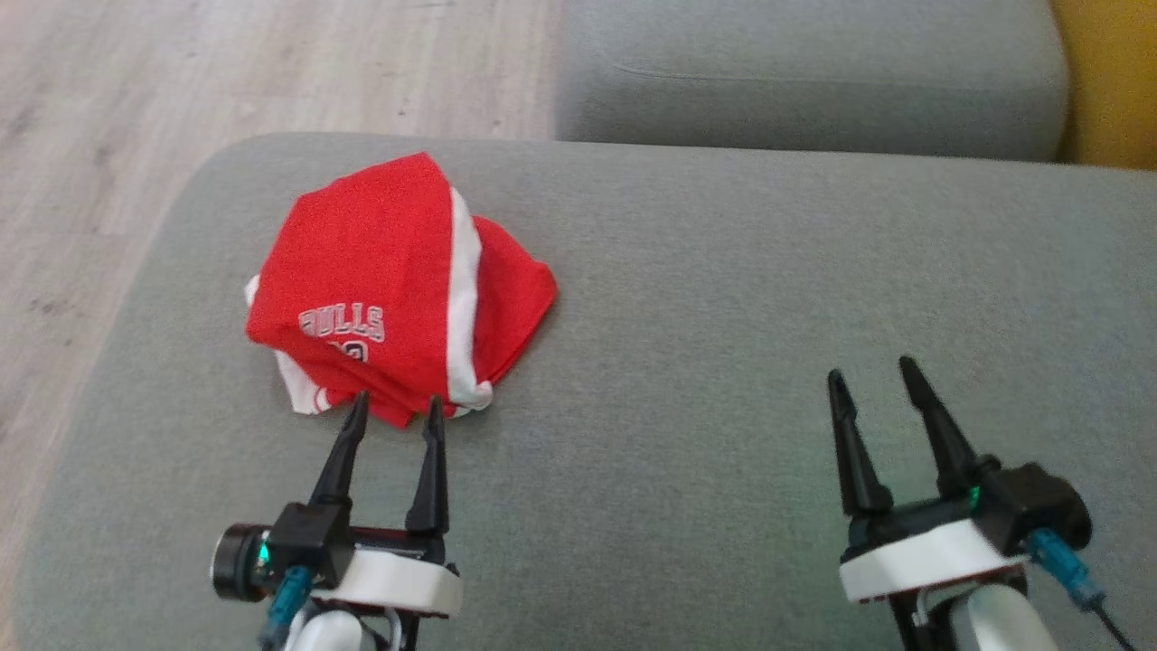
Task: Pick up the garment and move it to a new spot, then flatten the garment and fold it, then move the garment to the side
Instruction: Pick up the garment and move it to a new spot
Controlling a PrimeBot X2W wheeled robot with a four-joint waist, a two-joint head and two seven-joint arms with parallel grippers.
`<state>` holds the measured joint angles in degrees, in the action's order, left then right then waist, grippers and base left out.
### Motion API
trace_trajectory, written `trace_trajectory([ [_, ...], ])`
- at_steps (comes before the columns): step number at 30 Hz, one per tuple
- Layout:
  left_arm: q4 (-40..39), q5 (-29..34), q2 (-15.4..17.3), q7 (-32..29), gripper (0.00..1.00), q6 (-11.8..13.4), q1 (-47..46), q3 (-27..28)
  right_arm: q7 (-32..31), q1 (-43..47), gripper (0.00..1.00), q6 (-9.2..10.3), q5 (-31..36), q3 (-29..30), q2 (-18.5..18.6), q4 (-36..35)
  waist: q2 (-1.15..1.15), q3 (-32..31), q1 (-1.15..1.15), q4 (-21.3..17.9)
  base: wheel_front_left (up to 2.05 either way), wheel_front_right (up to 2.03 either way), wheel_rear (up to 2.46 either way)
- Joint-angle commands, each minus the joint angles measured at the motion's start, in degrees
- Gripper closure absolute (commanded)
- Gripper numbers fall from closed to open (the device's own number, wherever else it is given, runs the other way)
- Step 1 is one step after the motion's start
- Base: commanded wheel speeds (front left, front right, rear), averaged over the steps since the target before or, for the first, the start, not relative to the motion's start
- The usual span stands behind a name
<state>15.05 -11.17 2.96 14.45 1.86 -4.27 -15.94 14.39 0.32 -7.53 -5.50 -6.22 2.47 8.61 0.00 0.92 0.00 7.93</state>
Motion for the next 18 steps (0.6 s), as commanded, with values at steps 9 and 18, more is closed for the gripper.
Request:
trace_trajectory([
  [9, -1.7, 0.9, -0.1, 0.5, 0.0, 0.5, 0.0, 3.1, 0.6, 0.4, 0.0, 0.04, -0.6, -4.1, 0.4, -1.5, 0.0, -1.9, 0.0, 5.1, 0.0, 0.0, 0.0],
  [18, -1.7, 1.2, -0.1, 0.5, 0.0, 0.5, 0.5, 2.7, 0.6, 1.2, 0.0, 0.04, -1.0, -5.0, 0.4, -1.4, 0.0, -2.4, 0.0, 8.2, 0.0, 0.0, 0.0],
])
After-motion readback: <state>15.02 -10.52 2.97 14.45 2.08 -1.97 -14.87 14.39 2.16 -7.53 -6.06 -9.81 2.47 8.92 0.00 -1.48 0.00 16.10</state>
